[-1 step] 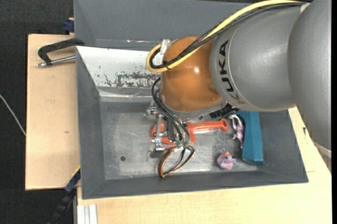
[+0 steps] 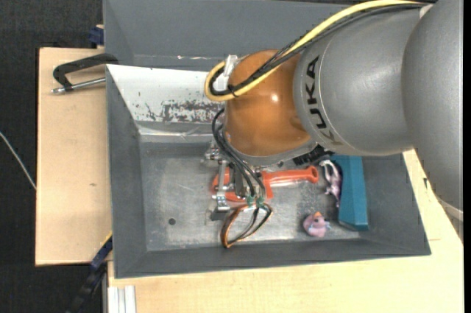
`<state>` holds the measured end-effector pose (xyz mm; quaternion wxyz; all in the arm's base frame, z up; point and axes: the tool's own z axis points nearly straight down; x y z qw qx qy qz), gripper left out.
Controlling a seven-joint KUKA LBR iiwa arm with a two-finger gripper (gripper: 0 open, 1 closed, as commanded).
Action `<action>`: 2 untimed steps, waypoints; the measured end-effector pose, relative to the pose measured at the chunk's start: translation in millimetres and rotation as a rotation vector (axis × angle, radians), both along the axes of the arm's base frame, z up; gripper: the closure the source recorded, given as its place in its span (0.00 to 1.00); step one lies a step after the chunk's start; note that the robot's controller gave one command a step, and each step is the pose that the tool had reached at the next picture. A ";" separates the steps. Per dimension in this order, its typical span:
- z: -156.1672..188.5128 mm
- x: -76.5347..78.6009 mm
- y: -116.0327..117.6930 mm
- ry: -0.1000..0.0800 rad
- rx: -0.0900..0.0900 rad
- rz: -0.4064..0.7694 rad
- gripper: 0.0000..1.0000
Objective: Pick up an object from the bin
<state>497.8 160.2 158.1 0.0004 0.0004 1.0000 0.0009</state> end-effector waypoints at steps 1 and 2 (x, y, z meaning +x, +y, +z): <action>-25.9 4.2 -32.3 -0.002 0.001 0.103 0.00; -38.1 2.3 -59.8 0.002 -0.002 0.360 0.00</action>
Offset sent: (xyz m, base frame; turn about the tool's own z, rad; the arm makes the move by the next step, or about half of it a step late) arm 0.0005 -0.0750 -0.0393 -0.5022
